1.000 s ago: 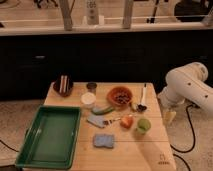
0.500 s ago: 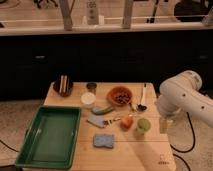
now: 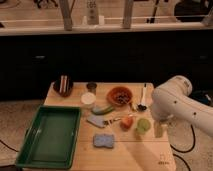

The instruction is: Wipe tray with sponge

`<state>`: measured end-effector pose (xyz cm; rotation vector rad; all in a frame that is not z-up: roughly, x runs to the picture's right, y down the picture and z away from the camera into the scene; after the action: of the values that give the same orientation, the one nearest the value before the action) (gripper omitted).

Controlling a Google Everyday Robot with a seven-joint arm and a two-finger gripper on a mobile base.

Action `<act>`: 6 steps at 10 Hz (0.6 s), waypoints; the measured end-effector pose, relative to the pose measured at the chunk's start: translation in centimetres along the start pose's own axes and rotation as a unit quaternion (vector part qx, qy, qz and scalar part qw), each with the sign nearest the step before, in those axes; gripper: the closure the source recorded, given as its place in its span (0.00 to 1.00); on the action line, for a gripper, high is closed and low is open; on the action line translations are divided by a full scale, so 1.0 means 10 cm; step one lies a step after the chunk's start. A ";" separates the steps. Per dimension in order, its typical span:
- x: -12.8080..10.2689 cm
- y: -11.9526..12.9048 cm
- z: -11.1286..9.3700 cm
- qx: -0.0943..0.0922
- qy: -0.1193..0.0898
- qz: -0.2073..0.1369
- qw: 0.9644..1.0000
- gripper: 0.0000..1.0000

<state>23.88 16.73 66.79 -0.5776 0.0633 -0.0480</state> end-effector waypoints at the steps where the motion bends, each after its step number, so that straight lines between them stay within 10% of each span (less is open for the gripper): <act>1: -0.04 0.01 0.02 0.000 0.001 -0.004 1.000 0.20; 6: -0.46 0.15 0.13 -0.001 0.000 -0.028 1.000 0.20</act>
<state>19.43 19.01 67.21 -0.5813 0.0465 -0.1031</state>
